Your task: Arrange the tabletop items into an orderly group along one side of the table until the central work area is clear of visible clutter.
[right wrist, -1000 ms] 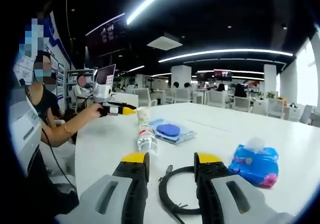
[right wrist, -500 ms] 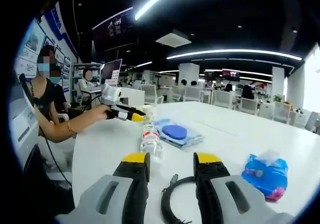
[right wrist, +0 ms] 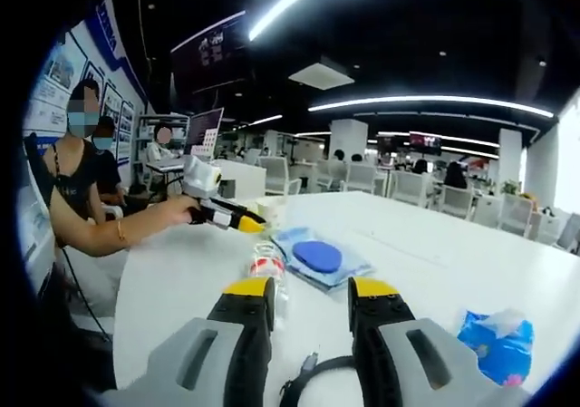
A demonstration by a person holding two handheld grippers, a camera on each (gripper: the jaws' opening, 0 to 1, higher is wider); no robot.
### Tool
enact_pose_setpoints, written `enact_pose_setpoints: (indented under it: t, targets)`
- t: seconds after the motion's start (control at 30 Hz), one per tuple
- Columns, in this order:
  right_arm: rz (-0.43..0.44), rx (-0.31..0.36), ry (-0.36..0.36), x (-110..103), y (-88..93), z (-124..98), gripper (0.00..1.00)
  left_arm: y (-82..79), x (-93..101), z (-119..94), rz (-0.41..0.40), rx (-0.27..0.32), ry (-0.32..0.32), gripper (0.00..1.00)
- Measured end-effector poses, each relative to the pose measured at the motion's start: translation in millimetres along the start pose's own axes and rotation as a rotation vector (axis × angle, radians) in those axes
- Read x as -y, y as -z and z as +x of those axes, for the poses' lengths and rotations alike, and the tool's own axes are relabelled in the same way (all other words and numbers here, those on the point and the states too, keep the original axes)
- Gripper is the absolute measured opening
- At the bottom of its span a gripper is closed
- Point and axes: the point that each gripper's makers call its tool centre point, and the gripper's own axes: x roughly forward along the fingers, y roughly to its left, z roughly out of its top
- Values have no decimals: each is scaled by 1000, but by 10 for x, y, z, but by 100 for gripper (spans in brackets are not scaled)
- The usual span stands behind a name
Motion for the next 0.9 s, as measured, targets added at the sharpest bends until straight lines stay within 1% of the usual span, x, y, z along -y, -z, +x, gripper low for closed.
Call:
enact_pose_setpoints:
  t: [0.1, 0.13, 0.17, 0.27, 0.33, 0.4, 0.43, 0.57, 0.73, 0.9]
  targets:
    - [-10, -8, 11, 41, 21, 60, 29, 9, -15, 21, -4, -1, -10, 31]
    - [3, -35, 27, 121, 103, 151, 29, 47, 14, 81, -13, -14, -2, 31]
    - [18, -38, 27, 141, 118, 185, 29, 59, 20, 111, -15, -19, 1, 31]
    - [41, -35, 33, 195, 114, 307, 29, 84, 0, 176, -15, -39, -13, 31]
    - [48, -36, 30, 225, 119, 403, 28, 104, -8, 219, -37, -54, -10, 31]
    - [56, -76, 47, 295, 188, 474, 29, 115, -12, 240, -40, -65, -6, 31]
    - [55, -77, 48, 323, 192, 533, 29, 116, -15, 247, -40, -68, -9, 31]
    - [62, -84, 43, 345, 210, 640, 29, 106, -23, 269, -52, -63, -8, 31]
    - [71, -97, 37, 336, 246, 754, 29, 134, -23, 312, -62, -79, -4, 31]
    - [101, -81, 54, 362, 254, 819, 29, 144, -31, 340, -73, -73, 2, 31]
